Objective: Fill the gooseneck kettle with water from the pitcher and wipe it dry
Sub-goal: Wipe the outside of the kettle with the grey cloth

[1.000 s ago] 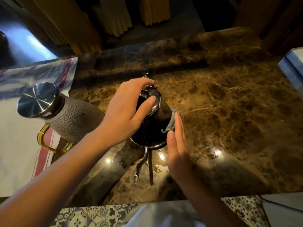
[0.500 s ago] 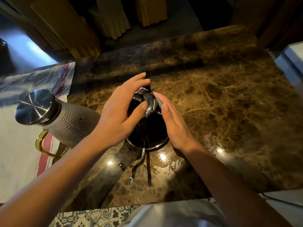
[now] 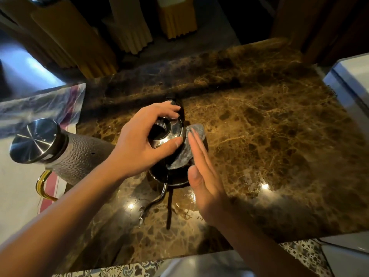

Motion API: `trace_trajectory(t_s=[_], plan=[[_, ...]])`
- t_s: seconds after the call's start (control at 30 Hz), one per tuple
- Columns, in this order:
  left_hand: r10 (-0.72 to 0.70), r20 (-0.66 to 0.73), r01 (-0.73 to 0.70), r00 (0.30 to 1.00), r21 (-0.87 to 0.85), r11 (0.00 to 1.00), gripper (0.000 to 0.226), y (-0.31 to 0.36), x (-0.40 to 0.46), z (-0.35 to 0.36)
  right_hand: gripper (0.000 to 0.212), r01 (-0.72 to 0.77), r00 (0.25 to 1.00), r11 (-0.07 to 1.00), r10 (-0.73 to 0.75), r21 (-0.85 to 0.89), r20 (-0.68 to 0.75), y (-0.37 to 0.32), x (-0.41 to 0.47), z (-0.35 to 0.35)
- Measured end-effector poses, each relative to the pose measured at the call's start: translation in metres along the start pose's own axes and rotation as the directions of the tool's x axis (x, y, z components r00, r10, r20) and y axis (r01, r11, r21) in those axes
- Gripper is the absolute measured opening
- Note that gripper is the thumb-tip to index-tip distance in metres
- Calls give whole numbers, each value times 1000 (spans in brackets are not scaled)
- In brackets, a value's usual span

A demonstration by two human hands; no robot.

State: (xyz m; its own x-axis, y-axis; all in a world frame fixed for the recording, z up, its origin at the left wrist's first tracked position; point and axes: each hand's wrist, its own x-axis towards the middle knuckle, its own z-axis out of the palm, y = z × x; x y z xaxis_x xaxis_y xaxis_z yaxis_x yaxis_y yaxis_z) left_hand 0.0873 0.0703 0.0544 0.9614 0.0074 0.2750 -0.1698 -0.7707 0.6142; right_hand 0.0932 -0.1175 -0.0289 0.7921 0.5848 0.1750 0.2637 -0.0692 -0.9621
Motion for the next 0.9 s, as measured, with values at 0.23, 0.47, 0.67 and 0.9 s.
trace_trajectory(t_s=[0.23,0.47,0.67,0.9], plan=[[-40,-91,42,995,22,999,42,1,1,7,42,61,978,992,-37,111,-204,18,-1,-2],[-83,-117,86,990,25,996,36,4,1,10,22,54,885,984,-127,-173,-448,48,-22,4],[-101,-119,104,988,17,994,37,5,1,11,16,-38,920,978,-47,-207,-388,60,-28,2],[-113,-127,118,985,32,992,38,7,2,13,15,22,897,983,-99,-181,-431,23,-6,-7]])
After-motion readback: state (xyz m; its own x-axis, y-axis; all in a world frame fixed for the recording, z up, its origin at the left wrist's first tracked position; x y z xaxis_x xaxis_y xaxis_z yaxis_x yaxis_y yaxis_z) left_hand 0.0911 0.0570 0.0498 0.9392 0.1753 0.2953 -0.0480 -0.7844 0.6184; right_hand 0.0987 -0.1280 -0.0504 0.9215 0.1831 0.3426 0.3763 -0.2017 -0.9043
